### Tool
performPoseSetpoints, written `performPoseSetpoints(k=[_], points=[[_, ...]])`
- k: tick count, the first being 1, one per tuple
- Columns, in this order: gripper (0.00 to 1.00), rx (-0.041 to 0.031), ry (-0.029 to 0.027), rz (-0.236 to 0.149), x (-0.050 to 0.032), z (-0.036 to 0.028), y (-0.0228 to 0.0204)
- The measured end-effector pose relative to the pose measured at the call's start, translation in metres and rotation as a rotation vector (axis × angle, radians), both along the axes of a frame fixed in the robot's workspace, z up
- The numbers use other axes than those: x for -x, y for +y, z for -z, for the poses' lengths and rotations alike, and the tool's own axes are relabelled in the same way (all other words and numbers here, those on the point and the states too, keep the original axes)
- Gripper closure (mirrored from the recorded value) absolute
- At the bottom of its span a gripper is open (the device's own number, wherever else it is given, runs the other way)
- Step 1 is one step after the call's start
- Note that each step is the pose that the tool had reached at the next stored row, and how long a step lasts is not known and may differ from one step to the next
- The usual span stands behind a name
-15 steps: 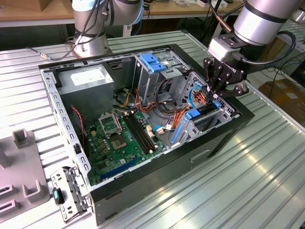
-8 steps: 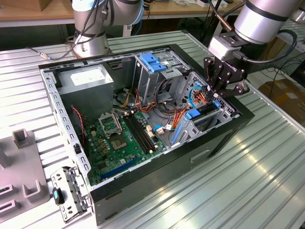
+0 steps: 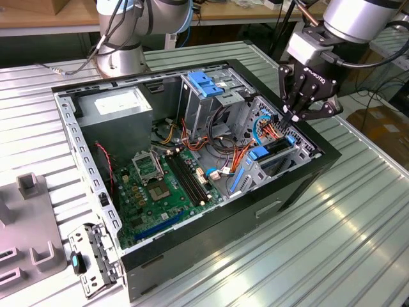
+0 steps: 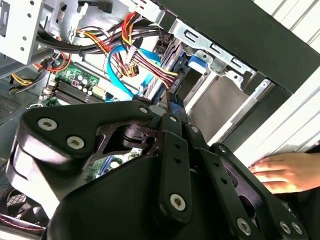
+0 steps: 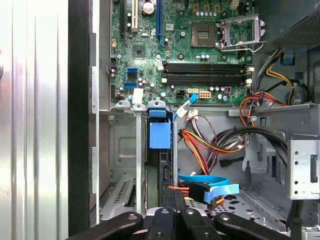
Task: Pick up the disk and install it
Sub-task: 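Insert the second disk wire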
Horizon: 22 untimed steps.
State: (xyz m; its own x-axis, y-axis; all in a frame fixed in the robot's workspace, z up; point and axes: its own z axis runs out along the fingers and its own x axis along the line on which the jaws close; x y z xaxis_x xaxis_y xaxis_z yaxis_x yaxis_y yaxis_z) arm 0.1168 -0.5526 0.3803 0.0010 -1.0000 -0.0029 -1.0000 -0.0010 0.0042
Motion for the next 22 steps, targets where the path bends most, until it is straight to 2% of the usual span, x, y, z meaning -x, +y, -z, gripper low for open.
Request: performPoseSetpoints(k=[5,9,12,16,18,22], points=[[0.89,-0.0017,0.0005,0.0,0.0017,-0.0004,0.0001],[0.89,-0.0015,0.0007,0.0,0.0017,-0.0123,0.0014],[0.89,-0.0016,0.0008,0.0,0.0033,-0.013,0.0033],[0.89,-0.0016,0.0036,0.0,0.0078,-0.013,0.0058],[0.89,-0.0014,0.0099,0.0,0.0101,-0.013,0.0082],[0.89,0.0008,0.0185,0.0,0.0119,-0.013,0.0192]])
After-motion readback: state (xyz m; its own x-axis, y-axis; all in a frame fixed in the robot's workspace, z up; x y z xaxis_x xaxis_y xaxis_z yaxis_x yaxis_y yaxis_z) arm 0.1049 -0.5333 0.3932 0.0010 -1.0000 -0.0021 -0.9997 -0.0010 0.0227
